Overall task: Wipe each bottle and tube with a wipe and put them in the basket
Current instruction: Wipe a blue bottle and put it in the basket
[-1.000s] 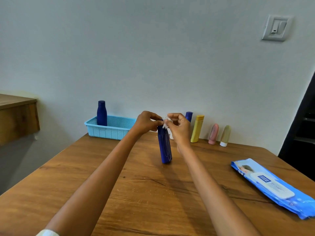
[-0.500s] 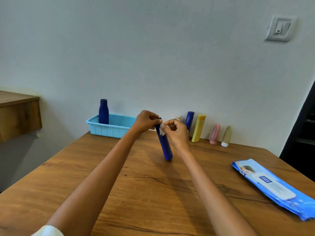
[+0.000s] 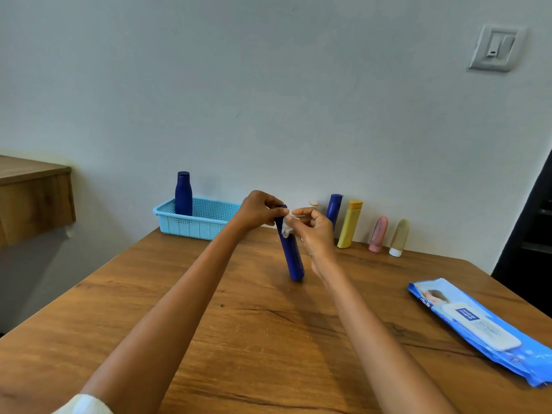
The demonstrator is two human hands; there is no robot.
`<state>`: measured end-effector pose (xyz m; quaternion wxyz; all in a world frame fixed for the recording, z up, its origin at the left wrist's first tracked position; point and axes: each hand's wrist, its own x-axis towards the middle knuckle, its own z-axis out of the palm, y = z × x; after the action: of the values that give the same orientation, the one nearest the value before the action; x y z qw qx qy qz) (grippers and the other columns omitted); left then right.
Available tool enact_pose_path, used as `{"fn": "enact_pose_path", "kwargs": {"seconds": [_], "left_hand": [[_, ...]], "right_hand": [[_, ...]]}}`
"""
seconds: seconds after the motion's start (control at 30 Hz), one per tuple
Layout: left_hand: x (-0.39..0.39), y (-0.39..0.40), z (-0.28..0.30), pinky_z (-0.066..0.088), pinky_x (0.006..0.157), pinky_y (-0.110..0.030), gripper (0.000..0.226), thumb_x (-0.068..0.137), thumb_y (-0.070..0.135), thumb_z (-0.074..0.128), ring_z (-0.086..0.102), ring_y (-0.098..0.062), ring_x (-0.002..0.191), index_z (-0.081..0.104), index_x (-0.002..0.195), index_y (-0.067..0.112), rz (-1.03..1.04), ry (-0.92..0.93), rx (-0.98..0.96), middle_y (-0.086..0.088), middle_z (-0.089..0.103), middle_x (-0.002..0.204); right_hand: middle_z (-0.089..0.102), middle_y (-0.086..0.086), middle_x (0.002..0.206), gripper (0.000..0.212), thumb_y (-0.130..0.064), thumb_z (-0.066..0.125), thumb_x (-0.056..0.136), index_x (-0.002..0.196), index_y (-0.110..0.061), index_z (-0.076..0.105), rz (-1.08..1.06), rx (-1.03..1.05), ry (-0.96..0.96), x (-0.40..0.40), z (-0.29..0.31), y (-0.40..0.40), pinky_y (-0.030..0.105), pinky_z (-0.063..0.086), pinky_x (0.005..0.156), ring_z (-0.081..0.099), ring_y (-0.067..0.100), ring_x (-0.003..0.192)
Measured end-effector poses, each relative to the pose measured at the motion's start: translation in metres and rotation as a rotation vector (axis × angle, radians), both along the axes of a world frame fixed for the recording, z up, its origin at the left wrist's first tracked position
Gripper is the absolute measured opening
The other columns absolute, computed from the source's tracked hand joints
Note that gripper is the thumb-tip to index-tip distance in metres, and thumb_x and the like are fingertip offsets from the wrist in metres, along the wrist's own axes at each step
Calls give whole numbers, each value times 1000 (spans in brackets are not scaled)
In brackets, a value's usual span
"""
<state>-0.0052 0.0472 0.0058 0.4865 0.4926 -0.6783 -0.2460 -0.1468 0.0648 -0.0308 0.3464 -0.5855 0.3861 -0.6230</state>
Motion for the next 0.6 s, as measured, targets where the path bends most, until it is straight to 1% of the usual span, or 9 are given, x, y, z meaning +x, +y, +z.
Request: {"fn": "enact_pose_path", "kwargs": {"seconds": [0.1, 0.13, 0.2, 0.27, 0.37, 0.5, 0.6], "left_hand": [[2, 0, -1, 57, 71, -28, 28, 84, 14, 69, 66, -22, 81, 67, 107, -3, 26, 8, 8, -17, 69, 97], [2, -1, -2, 57, 71, -28, 29, 84, 13, 69, 65, -22, 81, 67, 107, -3, 25, 23, 15, -17, 69, 98], [2, -1, -2, 57, 73, -31, 29, 84, 13, 69, 65, -23, 84, 66, 108, -3, 16, 33, 21, -18, 68, 99], [0, 0, -2, 58, 75, -33, 29, 83, 14, 69, 66, -25, 86, 66, 107, -3, 8, 29, 19, -17, 68, 99], [-2, -1, -1, 58, 77, -35, 30, 82, 16, 71, 68, -27, 86, 67, 105, -3, 14, 22, 5, -16, 70, 95], [-5, -2, -1, 58, 69, -28, 30, 81, 20, 73, 67, -23, 73, 69, 102, 0, 57, 5, -2, -12, 70, 84], [-2, -3, -3, 57, 66, -25, 29, 81, 23, 72, 67, -24, 71, 69, 101, 2, 96, -4, -4, -10, 70, 84]], "right_hand": [[67, -3, 85, 14, -11, 68, 83, 85, -24, 62, -84, 43, 86, -9, -12, -4, 27, 56, 73, 66, 12, 85], [66, -2, 86, 15, -9, 67, 83, 86, -23, 62, -113, 80, 109, -12, -17, -6, 31, 57, 75, 66, 15, 88], [66, 1, 88, 14, -7, 65, 84, 89, -20, 62, -137, 144, 111, -16, -22, -8, 33, 57, 76, 66, 20, 91], [67, 4, 90, 14, -8, 66, 84, 90, -19, 62, -150, 145, 93, -15, -20, -9, 33, 57, 76, 66, 21, 90], [70, 8, 87, 16, -9, 65, 83, 87, -23, 60, -115, 62, 50, -6, -5, -6, 33, 57, 76, 68, 22, 83], [69, -2, 85, 15, -16, 66, 84, 82, -29, 59, -109, -30, 85, 7, -1, 1, 25, 56, 73, 67, 12, 82], [65, -8, 84, 17, -14, 66, 84, 81, -28, 59, -159, -5, 100, 3, -7, 1, 19, 52, 67, 63, 8, 81]]}}
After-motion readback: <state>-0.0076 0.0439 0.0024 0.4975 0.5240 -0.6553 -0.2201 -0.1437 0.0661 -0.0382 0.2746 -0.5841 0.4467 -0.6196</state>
